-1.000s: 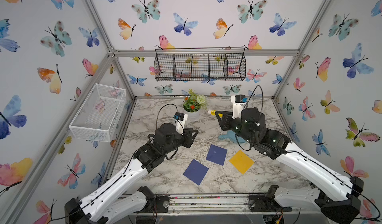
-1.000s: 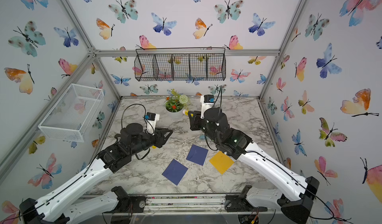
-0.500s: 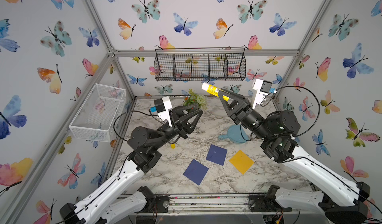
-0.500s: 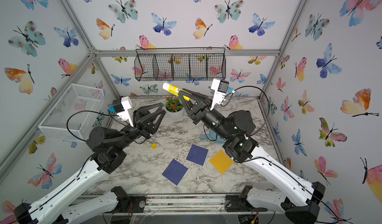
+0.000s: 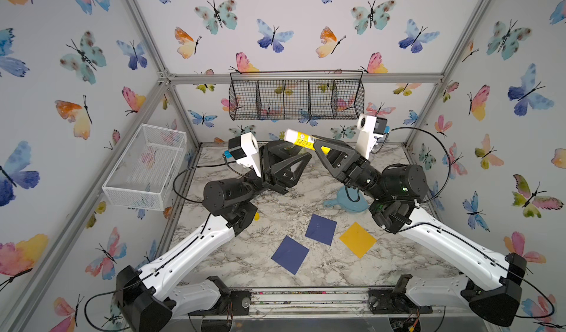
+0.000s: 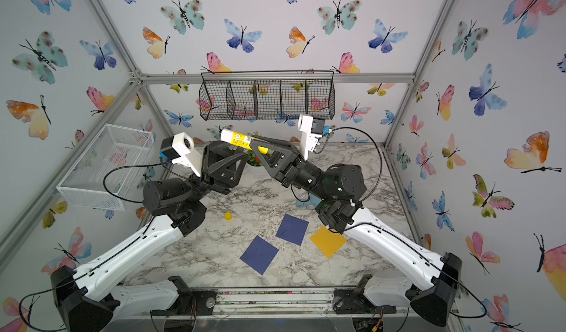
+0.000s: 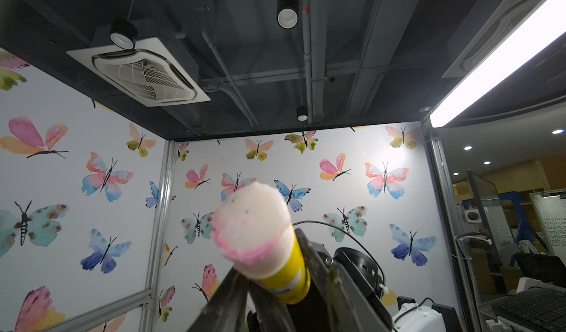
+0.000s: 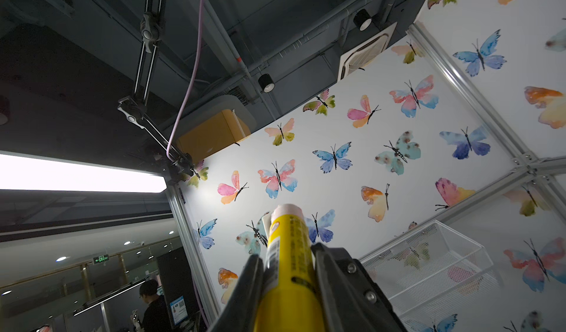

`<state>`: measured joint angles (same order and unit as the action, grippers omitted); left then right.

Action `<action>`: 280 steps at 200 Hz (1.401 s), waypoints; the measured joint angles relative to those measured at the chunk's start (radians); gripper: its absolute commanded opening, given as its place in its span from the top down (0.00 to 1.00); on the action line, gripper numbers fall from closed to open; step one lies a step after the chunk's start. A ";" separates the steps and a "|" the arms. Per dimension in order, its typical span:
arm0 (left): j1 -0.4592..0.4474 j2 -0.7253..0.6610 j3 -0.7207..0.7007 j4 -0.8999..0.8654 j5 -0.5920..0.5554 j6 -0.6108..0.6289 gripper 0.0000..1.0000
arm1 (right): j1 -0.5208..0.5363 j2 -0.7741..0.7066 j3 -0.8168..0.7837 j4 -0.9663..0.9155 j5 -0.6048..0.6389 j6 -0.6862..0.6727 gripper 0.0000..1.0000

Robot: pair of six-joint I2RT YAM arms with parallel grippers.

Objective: Seal the envelope with a glue stick
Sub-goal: Screw the glue stick.

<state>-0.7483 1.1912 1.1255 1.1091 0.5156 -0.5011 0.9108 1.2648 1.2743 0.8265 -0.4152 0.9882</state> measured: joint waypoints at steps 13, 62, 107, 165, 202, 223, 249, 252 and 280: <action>0.000 0.006 0.015 0.017 0.008 0.003 0.55 | 0.000 0.008 0.004 0.030 -0.018 0.028 0.98; 0.000 0.028 0.048 0.066 0.042 0.009 0.58 | 0.001 0.038 0.010 0.129 -0.064 0.113 0.97; -0.006 0.039 0.066 0.067 0.047 0.034 0.59 | 0.001 0.046 0.010 0.148 -0.087 0.142 0.98; -0.010 0.074 0.095 0.071 0.048 0.051 0.72 | -0.002 0.055 0.010 0.169 -0.094 0.171 0.97; -0.015 0.077 0.097 0.085 0.048 0.052 0.87 | -0.002 0.055 0.010 0.182 -0.099 0.177 0.97; -0.015 0.079 0.097 0.091 0.048 0.052 0.89 | -0.002 0.055 0.010 0.182 -0.098 0.179 0.92; -0.017 0.079 0.098 0.091 0.048 0.049 0.92 | -0.002 0.051 0.010 0.175 -0.098 0.167 0.67; -0.018 0.079 0.098 0.091 0.048 0.048 0.92 | -0.002 0.048 0.010 0.171 -0.097 0.162 0.64; -0.019 0.078 0.122 0.046 0.060 0.029 0.94 | -0.001 0.002 0.009 0.087 -0.080 0.086 0.48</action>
<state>-0.7677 1.2690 1.2472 1.1553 0.5755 -0.4717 0.9096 1.2667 1.2835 0.9131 -0.4953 1.0740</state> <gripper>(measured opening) 0.288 0.484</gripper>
